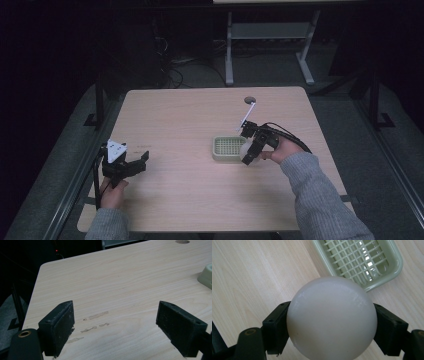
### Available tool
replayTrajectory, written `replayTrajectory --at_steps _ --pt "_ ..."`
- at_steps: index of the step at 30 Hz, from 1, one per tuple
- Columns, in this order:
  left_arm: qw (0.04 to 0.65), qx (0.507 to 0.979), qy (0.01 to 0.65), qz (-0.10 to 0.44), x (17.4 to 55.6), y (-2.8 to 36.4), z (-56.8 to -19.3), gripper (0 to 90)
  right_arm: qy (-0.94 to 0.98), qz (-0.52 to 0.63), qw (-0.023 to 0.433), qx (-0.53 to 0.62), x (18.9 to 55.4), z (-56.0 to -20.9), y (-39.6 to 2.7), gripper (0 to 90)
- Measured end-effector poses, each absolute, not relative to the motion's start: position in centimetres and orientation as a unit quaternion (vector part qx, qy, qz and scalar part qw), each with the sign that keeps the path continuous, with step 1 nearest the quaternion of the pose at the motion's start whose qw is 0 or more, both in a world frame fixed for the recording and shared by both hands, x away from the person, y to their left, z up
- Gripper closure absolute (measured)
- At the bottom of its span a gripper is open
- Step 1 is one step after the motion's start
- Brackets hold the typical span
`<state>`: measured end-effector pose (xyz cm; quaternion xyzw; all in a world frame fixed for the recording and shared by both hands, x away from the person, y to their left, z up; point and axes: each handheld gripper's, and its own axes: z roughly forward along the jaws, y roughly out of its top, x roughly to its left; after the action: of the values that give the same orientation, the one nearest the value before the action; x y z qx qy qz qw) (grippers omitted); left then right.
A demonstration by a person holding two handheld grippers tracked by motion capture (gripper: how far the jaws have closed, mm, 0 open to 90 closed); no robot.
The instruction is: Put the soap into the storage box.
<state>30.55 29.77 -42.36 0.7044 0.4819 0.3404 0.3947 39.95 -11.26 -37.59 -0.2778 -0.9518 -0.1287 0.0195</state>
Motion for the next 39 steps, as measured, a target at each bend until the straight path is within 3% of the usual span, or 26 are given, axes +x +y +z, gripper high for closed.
replayTrajectory --at_steps 39 --pt "0.394 0.702 0.485 0.342 30.6 29.8 -42.3 14.9 -0.955 -0.112 0.017 -0.274 43.2 -36.4 -8.4 23.6"
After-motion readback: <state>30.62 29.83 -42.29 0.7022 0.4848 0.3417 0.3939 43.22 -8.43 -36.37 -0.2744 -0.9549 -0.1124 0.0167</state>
